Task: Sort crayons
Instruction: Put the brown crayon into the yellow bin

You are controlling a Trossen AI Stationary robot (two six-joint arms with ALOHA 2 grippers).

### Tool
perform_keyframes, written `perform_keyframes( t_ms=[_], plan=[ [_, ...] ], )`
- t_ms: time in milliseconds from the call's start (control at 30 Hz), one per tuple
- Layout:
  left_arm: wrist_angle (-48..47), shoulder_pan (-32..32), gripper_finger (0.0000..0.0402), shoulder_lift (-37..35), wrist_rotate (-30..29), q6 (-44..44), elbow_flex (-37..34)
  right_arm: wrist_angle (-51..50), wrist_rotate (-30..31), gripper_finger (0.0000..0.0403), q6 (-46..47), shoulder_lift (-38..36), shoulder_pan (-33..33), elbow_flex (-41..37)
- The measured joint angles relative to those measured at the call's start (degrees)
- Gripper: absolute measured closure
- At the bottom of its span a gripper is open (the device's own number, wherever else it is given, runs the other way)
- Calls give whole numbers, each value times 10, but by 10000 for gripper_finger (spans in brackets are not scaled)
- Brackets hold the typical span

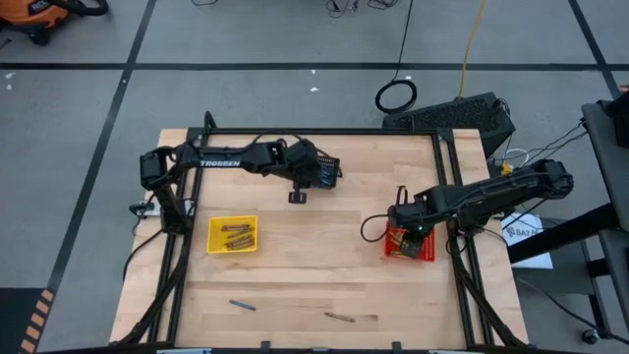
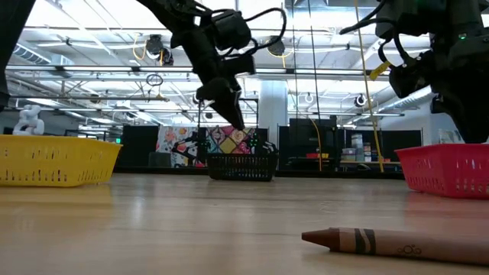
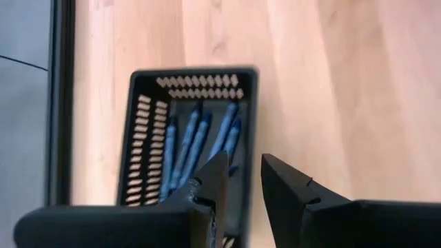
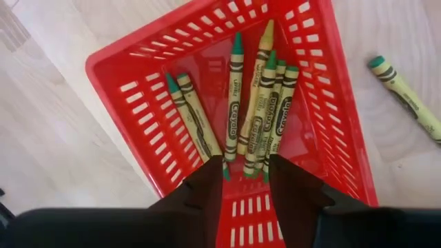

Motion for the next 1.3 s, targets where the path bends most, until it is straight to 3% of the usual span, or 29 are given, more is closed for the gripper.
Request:
perform_keyframes(
  t_ms=[633, 800, 967, 1067, 1300],
  plan=[
    [20, -167, 317, 0, 11, -153, 0, -1, 2, 295, 48, 0, 0, 0],
    [78, -217, 317, 0, 17, -208, 0, -1, 2, 295, 47, 0, 0, 0],
    [146, -277, 317, 3, 40, -209, 0, -1, 2, 295, 47, 0, 0, 0],
    [169, -308, 317, 8, 35, -212, 0, 1, 2, 295, 47, 0, 0, 0],
    [235, -347, 317, 58, 7, -310, 0, 7, 22, 295, 49, 1, 0, 0]
  ],
)
